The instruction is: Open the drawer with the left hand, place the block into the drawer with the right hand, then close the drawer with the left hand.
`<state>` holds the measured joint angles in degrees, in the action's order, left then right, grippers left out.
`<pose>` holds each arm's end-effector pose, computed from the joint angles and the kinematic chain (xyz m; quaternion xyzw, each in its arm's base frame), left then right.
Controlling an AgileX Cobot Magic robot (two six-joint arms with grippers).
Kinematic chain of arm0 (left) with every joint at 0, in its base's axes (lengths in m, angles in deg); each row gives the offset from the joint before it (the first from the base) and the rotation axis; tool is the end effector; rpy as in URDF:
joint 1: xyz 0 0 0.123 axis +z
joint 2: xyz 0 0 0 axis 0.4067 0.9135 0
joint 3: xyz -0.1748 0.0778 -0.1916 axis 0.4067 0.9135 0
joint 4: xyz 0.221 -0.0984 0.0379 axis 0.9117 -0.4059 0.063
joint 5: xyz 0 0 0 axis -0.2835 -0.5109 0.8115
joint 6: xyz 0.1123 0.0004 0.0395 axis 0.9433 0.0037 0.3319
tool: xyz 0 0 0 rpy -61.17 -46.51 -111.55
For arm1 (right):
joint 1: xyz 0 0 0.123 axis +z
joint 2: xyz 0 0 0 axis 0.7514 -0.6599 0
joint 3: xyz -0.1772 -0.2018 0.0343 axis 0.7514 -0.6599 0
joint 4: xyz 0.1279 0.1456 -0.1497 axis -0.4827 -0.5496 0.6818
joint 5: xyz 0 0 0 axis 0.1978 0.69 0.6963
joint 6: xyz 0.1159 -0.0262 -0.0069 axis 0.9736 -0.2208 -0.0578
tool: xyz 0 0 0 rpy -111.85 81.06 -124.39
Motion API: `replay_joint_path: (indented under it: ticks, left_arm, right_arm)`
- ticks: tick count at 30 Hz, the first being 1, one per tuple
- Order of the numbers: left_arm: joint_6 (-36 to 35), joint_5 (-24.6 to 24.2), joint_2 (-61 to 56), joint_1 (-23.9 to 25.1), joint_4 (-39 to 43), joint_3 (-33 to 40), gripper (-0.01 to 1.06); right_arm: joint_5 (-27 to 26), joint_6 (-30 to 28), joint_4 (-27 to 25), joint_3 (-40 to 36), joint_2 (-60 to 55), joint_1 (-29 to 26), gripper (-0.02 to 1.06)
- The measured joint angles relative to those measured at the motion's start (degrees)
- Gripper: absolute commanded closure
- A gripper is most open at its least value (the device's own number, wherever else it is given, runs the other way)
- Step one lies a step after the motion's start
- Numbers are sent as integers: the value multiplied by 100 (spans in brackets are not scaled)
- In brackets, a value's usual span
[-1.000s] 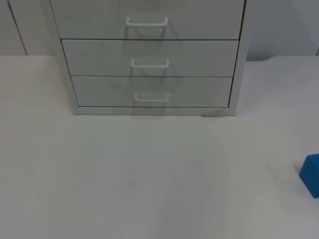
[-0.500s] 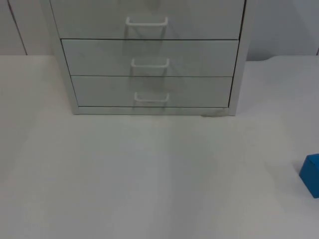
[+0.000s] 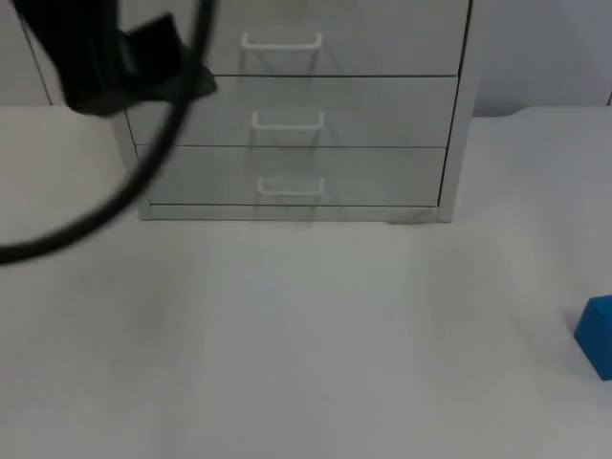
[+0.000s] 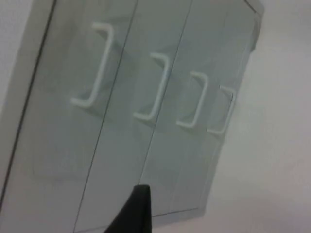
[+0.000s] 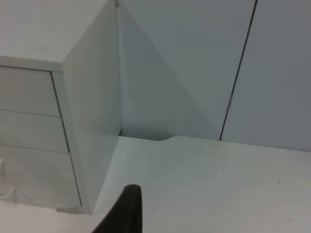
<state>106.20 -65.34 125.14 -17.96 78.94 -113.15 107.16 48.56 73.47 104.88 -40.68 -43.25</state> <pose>0.2300 -0.1669 0.2983 0.5907 0.6925 0.1268 0.3942 0.1500 0.0126 0.3950 -0.0697 0.8100 -0.0037 0.5823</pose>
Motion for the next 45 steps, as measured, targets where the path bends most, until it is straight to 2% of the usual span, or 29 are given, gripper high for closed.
replay_joint_path:
  ticks: [3,6,11,14,20,21,26,27,31,32,37,41,45]
  left_arm:
    - [-357,62,252,-262,399,0,5]
    - [-516,472,526,-466,612,153,5]
    - [-723,943,854,-516,1134,552,5]
    - [-978,1014,992,-516,1615,662,5]
    - [-2658,1190,1663,-516,3442,850,5]
    - [-2658,1190,1663,-516,3442,850,6]
    - [-3663,1266,2168,-516,5040,862,7]
    - [-3663,1266,2168,-516,5040,862,7]
    - [-5329,994,2407,-516,6890,889,7]
    - [-5694,889,2419,-516,7135,898,7]
    - [-6171,831,2466,-529,7443,1015,7]
    - [-6289,803,2525,-678,7471,1124,7]
    - [-6460,484,2884,-912,7519,1126,7]
  right_arm:
    - [0,-12,64,0,0,0,2]
    - [12,-12,205,0,0,0,2]
    - [37,-12,271,0,0,0,2]
    - [37,-12,271,0,0,0,2]
    - [37,-12,271,0,0,0,2]
    - [37,-12,271,0,0,0,2]
    - [37,-12,293,0,0,0,2]
    - [37,-12,293,0,0,0,2]
    - [37,-12,316,0,0,0,2]
    - [37,-12,316,0,0,0,2]
    - [37,-12,316,0,0,0,2]
    - [37,-12,316,0,0,0,2]
    - [37,-12,316,0,0,0,2]
